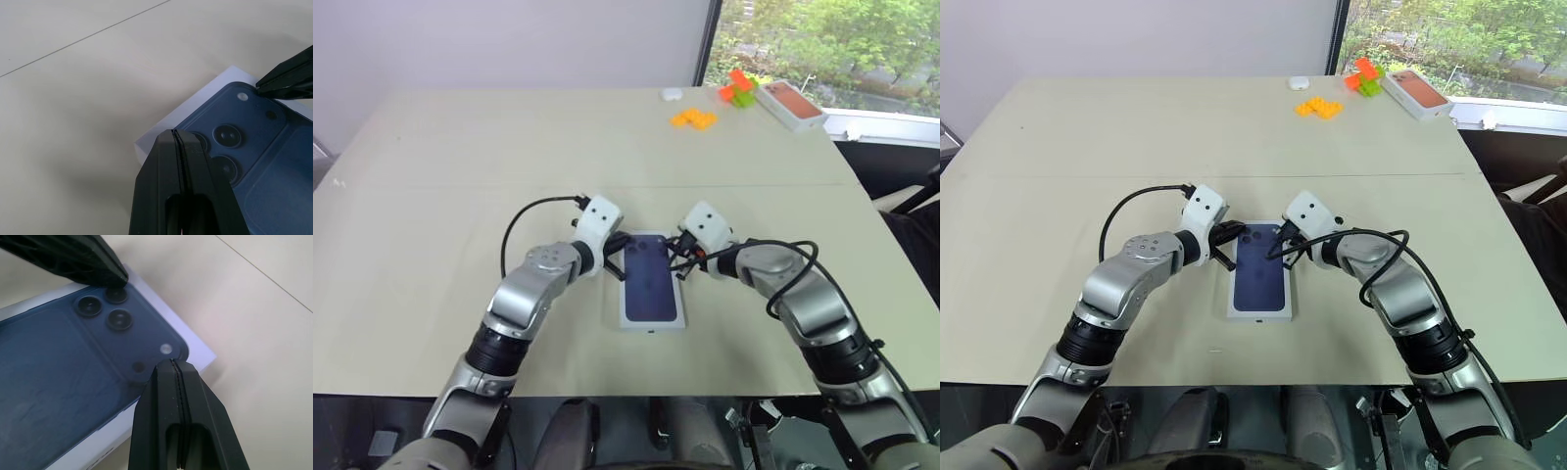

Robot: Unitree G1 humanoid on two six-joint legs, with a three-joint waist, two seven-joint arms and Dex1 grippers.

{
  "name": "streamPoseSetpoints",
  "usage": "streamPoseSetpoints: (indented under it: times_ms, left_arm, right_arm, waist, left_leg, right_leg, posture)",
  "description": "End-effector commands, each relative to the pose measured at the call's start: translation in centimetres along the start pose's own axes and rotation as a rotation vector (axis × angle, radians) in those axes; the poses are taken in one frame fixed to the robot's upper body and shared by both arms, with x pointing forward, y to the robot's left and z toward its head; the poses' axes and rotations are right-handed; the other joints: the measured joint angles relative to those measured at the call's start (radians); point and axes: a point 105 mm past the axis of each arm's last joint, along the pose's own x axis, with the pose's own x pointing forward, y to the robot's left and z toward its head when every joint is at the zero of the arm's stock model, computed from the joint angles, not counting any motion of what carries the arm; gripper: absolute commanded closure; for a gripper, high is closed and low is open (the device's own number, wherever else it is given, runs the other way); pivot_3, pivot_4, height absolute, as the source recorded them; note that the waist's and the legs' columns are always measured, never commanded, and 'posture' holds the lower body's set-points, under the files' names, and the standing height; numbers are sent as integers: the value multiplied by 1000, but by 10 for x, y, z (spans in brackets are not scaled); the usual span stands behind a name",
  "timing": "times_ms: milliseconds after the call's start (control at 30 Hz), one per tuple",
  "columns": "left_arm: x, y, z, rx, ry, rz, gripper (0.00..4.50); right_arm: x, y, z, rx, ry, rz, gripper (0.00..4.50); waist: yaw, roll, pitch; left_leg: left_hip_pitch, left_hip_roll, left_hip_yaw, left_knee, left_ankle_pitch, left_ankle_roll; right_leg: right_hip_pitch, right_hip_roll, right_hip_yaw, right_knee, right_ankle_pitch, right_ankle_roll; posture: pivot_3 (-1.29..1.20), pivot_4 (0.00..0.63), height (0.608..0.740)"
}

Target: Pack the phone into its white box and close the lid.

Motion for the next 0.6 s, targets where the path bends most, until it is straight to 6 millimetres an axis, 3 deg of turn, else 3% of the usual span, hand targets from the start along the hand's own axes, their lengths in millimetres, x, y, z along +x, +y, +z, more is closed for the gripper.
streamPoseSetpoints:
  times_ms: [33, 133, 200, 400, 500, 600]
  left_arm:
    - [-8, -5, 2, -9, -51, -28, 4455]
    - [-30, -13, 22, -51, -168, -119, 4455]
    - [-44, -19, 23, -50, -173, -191, 4455]
    - [-80, -42, -8, 8, -17, -409, 4455]
    - [-81, -40, -26, 54, 76, -408, 4455]
    - [-72, -36, -42, 99, 156, -363, 4455]
  right_arm:
    - [-7, 0, 7, -19, -51, -10, 4500]
    - [-23, 4, 24, 2, -144, 34, 4500]
    - [-32, 12, 26, -9, -164, 86, 4500]
    - [-57, 53, 5, -26, -89, 342, 4500]
    - [-61, 66, -8, -39, -28, 405, 4500]
    - [-54, 63, -27, -61, 61, 364, 4500]
  waist:
    - [0, 0, 0]
    - [1, 0, 0]
    - [1, 0, 0]
    - [0, 0, 0]
    - [2, 0, 0]
    - [1, 0, 0]
  left_leg:
    - [0, 0, 0, 0, 0, 0]
    - [0, 0, 0, 0, 0, 0]
    - [-2, 1, 0, 0, 0, 0]
    - [-1, 1, 0, -1, 0, 0]
    - [0, 1, 0, 0, 0, 0]
    - [2, 1, 0, 1, 0, 0]
  right_leg:
    - [0, 0, 0, 0, 0, 0]
    - [0, 0, 0, 0, 0, 0]
    - [-2, 0, 0, 0, 0, 0]
    - [-1, 1, 0, -1, 0, 0]
    - [0, 1, 0, -1, -1, 0]
    - [3, 1, 0, -2, -1, 0]
  posture:
    - [0, 150, 740]
    - [0, 150, 740]
    - [0, 150, 740]
    - [0, 150, 740]
    - [0, 150, 740]
    - [0, 150, 740]
